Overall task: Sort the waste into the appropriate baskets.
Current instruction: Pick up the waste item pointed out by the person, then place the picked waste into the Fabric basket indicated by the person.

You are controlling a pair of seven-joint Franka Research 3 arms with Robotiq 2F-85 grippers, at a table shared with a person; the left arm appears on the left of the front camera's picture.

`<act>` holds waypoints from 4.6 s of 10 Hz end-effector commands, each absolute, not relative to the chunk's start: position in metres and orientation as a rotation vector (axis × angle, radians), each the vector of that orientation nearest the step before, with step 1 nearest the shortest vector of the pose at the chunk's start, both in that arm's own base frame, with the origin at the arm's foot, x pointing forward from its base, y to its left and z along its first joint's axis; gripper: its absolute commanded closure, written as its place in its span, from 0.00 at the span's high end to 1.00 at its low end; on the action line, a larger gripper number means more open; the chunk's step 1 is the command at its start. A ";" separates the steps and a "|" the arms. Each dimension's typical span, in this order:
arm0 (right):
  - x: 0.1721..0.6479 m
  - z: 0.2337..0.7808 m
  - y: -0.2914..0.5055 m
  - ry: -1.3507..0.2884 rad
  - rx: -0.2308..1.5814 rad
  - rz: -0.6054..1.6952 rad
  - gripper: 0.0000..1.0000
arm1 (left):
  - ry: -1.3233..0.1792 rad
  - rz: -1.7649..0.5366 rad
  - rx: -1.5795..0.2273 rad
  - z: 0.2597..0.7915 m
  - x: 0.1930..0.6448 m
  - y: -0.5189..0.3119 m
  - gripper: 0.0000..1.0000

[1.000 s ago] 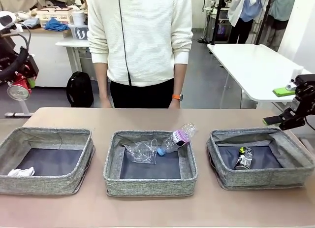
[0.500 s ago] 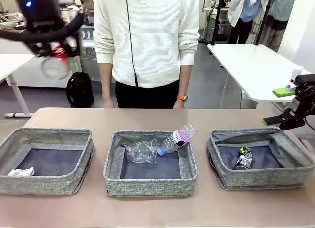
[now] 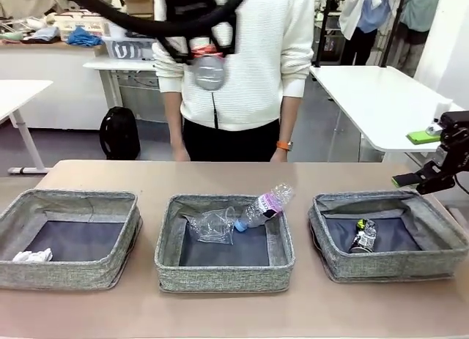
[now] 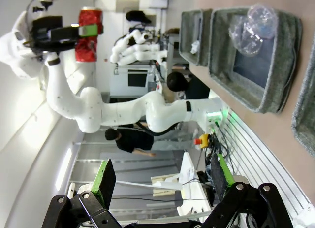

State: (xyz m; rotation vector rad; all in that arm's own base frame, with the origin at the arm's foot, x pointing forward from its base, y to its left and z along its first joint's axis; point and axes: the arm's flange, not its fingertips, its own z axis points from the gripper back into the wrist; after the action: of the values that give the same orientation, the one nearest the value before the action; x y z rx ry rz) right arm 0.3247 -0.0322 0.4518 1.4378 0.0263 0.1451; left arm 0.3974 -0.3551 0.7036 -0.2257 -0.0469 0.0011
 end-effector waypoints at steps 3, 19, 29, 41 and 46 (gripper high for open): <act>0.325 0.457 -0.032 0.047 1.444 0.132 1.00 | -0.010 0.009 -0.345 0.739 0.409 -0.375 0.29; 0.325 0.457 -0.032 0.047 1.444 0.132 1.00 | -0.007 -0.011 -0.342 0.733 0.411 -0.377 0.29; 0.325 0.457 -0.032 0.047 1.444 0.132 1.00 | -0.007 -0.011 -0.342 0.733 0.411 -0.377 0.29; 0.294 0.444 -0.077 0.007 1.313 0.109 1.00 | -0.134 -0.107 -0.333 0.686 0.365 -0.410 0.29; 0.237 0.435 -0.153 0.005 1.186 0.114 1.00 | -0.370 -0.322 -0.498 0.548 0.398 -0.528 0.29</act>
State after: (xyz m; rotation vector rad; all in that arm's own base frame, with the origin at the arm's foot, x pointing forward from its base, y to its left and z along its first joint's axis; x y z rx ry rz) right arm 0.2051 -0.1843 0.4330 1.1999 -0.0389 0.1505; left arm 0.3693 -0.5161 0.5518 -0.4877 -0.3195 -0.3162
